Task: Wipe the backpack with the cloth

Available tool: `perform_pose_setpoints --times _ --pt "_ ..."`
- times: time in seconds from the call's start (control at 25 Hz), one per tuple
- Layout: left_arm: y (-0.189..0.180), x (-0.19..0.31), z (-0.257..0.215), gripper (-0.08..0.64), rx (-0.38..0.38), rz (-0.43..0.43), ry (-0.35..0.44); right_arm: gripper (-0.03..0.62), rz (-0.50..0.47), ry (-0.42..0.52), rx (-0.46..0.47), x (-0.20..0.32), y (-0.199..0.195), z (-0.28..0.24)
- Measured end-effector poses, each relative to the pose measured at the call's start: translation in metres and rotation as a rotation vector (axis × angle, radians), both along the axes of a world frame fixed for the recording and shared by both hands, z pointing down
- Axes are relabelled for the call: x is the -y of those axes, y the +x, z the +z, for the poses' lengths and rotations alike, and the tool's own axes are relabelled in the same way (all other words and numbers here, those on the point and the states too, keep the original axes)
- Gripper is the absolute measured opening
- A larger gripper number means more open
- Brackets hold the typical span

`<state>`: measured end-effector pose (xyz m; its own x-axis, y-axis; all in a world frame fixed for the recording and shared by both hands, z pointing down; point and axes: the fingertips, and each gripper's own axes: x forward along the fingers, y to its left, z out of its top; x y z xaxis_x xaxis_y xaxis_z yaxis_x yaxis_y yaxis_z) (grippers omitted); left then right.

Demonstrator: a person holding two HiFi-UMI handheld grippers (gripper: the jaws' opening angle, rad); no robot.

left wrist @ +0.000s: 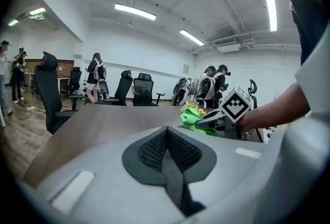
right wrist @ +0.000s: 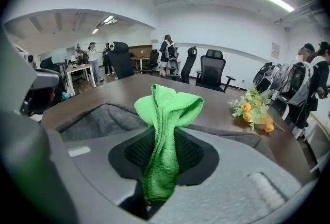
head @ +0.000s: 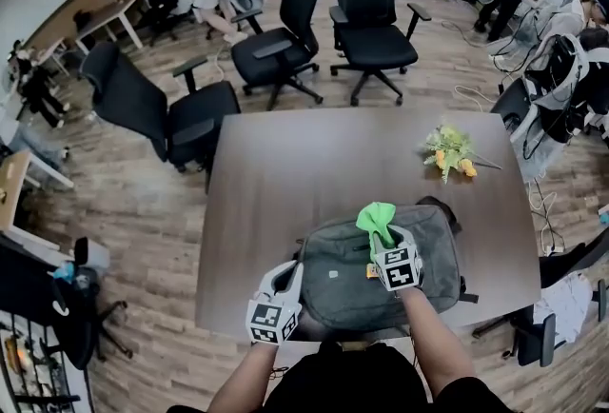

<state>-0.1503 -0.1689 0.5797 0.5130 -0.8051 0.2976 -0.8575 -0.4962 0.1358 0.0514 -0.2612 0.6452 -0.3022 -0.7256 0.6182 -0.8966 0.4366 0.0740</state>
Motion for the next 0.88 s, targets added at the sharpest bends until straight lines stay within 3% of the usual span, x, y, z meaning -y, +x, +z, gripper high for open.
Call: perform_pose_setpoints --times 0.48,0.68,0.88 --pt "0.019 0.007 0.005 0.018 0.017 0.042 -0.004 0.106 0.121 0.007 -0.111 0.000 0.087 -0.008" --pt "0.025 0.008 0.001 0.018 0.032 0.049 0.008 0.104 0.228 0.003 -0.175 0.001 0.123 -0.014" --pt "0.030 0.009 0.001 0.018 0.032 0.054 0.006 0.106 0.272 -0.005 -0.214 0.003 0.143 -0.018"
